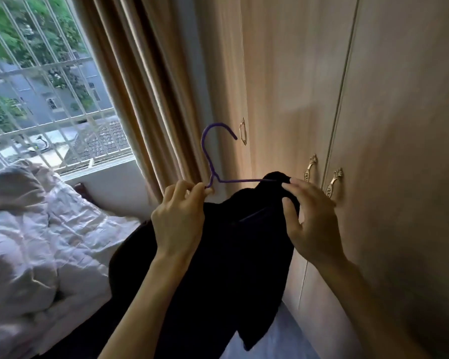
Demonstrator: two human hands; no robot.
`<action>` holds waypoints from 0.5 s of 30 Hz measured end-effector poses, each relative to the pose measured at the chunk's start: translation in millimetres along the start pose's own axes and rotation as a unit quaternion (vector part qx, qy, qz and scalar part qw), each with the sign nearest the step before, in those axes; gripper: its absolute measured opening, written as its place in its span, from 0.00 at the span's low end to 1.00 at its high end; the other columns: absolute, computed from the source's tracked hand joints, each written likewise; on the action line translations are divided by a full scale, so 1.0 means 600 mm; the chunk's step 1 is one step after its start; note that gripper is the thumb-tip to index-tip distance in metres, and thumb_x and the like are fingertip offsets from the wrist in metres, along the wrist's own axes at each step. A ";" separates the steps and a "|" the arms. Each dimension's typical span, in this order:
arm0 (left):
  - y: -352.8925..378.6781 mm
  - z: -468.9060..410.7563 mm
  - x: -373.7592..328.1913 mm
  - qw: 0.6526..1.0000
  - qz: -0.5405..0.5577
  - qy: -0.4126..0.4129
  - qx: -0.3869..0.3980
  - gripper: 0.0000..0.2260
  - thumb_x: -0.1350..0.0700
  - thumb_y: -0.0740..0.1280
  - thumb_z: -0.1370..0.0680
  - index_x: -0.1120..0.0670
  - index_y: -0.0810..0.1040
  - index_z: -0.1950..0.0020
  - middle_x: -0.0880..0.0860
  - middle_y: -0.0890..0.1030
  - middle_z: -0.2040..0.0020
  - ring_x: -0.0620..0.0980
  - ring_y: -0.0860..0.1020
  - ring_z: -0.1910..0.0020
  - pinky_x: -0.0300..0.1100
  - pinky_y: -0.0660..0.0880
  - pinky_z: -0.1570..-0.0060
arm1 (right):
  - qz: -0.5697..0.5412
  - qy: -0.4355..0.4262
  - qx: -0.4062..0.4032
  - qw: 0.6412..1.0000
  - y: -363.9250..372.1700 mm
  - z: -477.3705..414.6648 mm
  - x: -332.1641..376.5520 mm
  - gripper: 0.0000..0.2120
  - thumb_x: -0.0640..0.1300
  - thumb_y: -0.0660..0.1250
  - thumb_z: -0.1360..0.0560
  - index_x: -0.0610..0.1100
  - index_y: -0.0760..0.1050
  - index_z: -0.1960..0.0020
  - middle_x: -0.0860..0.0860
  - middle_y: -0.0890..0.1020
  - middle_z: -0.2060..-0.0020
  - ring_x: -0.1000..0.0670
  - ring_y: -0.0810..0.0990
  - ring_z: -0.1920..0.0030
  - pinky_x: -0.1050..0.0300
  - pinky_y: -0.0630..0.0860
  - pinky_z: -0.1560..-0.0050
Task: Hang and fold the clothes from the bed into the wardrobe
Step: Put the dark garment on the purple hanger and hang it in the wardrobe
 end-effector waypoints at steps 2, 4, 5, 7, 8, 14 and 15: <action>0.037 -0.034 0.017 1.000 0.016 -0.006 0.007 0.09 0.52 0.66 0.23 0.55 0.82 0.55 0.53 0.79 0.59 0.56 0.79 0.60 0.38 0.62 0.71 | 0.012 0.022 -0.006 1.000 0.030 -0.019 -0.020 0.18 0.51 0.57 0.21 0.44 0.76 0.38 0.49 0.78 0.39 0.51 0.74 0.37 0.51 0.70 0.35; 0.080 -0.064 0.029 0.999 0.039 -0.003 0.018 0.07 0.53 0.68 0.23 0.56 0.82 0.54 0.53 0.79 0.59 0.55 0.79 0.60 0.39 0.63 0.71 | 0.031 0.043 -0.017 0.998 0.048 -0.033 -0.037 0.18 0.51 0.57 0.21 0.44 0.76 0.38 0.50 0.78 0.39 0.52 0.74 0.37 0.56 0.68 0.33; 0.104 -0.076 0.035 0.998 0.051 0.006 0.021 0.07 0.53 0.68 0.23 0.56 0.82 0.54 0.53 0.79 0.58 0.55 0.79 0.59 0.39 0.64 0.71 | 0.051 0.050 -0.023 0.997 0.054 -0.040 -0.044 0.17 0.50 0.58 0.21 0.44 0.77 0.39 0.50 0.78 0.39 0.52 0.74 0.38 0.62 0.64 0.32; 0.152 -0.095 0.046 0.996 0.081 0.025 0.030 0.07 0.54 0.68 0.23 0.56 0.82 0.53 0.54 0.80 0.57 0.55 0.79 0.58 0.40 0.66 0.71 | 0.120 0.064 -0.029 0.990 0.064 -0.051 -0.059 0.14 0.46 0.62 0.22 0.42 0.78 0.41 0.48 0.80 0.42 0.50 0.77 0.41 0.73 0.52 0.32; 0.175 -0.103 0.051 0.994 0.099 0.035 0.032 0.07 0.54 0.68 0.22 0.56 0.82 0.53 0.54 0.80 0.56 0.56 0.79 0.58 0.40 0.66 0.72 | 0.151 0.077 -0.030 0.985 0.071 -0.054 -0.068 0.13 0.45 0.62 0.22 0.42 0.78 0.41 0.48 0.80 0.42 0.49 0.78 0.42 0.75 0.48 0.33; 0.294 -0.154 0.073 0.968 0.224 0.101 0.049 0.12 0.52 0.62 0.21 0.56 0.82 0.54 0.55 0.80 0.56 0.57 0.78 0.58 0.41 0.66 0.73 | 0.258 0.220 -0.017 0.941 0.112 -0.047 -0.131 0.23 0.55 0.53 0.22 0.43 0.75 0.37 0.48 0.77 0.39 0.48 0.73 0.38 0.53 0.69 0.36; 0.308 -0.165 0.077 0.962 0.241 0.117 0.049 0.10 0.53 0.64 0.22 0.57 0.82 0.54 0.55 0.80 0.56 0.58 0.78 0.59 0.41 0.66 0.74 | 0.281 0.249 -0.025 0.926 0.114 -0.046 -0.136 0.23 0.55 0.53 0.22 0.43 0.75 0.38 0.47 0.76 0.38 0.46 0.73 0.37 0.49 0.70 0.36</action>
Point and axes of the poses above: each hand's wrist, its own z-axis away from the middle knuckle, its own y-axis out of the palm, x = y × z, the point moved 3 cm from there along -z, towards the middle knuckle
